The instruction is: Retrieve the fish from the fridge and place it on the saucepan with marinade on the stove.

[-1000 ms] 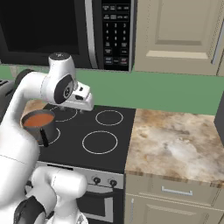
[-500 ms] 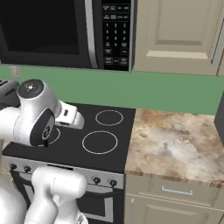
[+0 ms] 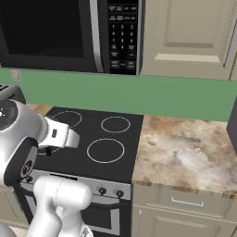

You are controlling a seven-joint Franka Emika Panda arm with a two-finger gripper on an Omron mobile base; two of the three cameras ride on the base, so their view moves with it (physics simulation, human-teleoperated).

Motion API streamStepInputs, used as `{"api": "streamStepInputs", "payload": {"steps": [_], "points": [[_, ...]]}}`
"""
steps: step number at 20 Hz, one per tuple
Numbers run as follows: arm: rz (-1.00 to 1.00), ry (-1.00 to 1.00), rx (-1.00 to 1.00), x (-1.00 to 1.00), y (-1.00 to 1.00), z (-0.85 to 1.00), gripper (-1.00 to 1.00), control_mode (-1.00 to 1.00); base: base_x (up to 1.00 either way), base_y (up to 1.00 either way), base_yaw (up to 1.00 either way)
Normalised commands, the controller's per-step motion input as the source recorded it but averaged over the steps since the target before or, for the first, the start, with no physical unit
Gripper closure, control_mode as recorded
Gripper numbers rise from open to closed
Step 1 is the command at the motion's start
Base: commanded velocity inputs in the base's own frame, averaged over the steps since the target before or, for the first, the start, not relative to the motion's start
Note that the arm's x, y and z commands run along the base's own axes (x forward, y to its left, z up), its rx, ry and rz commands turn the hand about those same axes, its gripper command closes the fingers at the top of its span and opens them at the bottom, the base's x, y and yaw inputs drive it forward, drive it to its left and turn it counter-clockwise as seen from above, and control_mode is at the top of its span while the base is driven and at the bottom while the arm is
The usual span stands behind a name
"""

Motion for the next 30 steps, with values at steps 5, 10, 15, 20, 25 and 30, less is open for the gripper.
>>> {"api": "streamStepInputs", "payload": {"steps": [5, 10, 15, 20, 25, 30], "points": [[0.00, -0.04, 0.00, -0.24, 0.00, 0.00, -1.00, -1.00, 0.00, 0.00, 0.00], [0.00, 0.00, 0.00, 0.00, 0.00, 0.00, -1.00, 1.00, 0.00, 0.00, 0.00], [0.00, 0.00, 0.00, 0.00, 0.00, 0.00, -1.00, 1.00, -0.34, 0.00, 0.00], [0.00, 0.00, 0.00, 0.00, 0.00, 0.00, -1.00, 1.00, -0.66, -0.04, 0.00], [0.00, 0.00, 0.00, 0.00, 0.00, 0.00, -1.00, 1.00, -0.60, 0.00, 0.00], [0.00, 0.00, 0.00, 0.00, 0.00, 0.00, -1.00, 1.00, -0.51, -0.05, 0.00]]}}
